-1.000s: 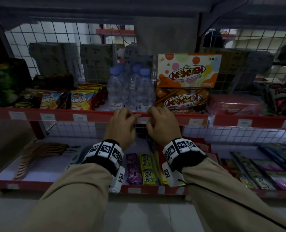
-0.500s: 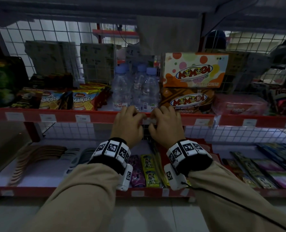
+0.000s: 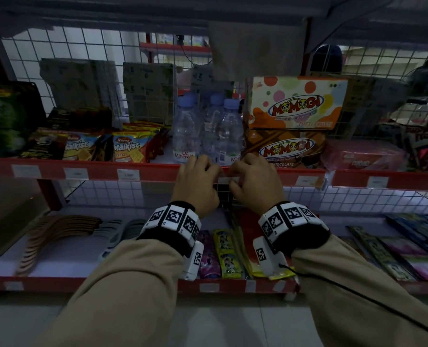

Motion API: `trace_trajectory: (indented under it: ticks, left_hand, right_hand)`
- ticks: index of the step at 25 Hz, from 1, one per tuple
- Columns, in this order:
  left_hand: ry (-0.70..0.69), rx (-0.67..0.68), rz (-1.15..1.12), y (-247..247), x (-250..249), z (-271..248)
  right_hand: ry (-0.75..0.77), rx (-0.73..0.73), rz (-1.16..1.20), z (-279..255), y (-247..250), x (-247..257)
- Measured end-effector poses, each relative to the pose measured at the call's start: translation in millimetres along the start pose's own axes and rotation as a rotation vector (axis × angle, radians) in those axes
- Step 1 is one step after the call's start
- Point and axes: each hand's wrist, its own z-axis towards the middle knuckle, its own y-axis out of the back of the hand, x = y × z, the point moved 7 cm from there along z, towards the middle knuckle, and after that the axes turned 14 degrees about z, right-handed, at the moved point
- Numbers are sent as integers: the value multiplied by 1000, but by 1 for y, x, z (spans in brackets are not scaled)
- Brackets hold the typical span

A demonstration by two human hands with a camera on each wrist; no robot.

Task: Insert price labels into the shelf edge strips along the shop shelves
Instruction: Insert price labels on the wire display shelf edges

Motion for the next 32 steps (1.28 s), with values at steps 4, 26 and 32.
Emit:
trace_trajectory:
  ticks: [4,26,32]
  left_hand:
    - [-68,11,18,4,3,0]
    - [117,-111,-377,7,27,10]
    - [14,-103,-193,13,25,8]
  right_hand:
    - [-35,24,77,6,0,-4]
    - [-249,-176,1160,13,-6,0]
    - [-59,-130,705,21,10,1]
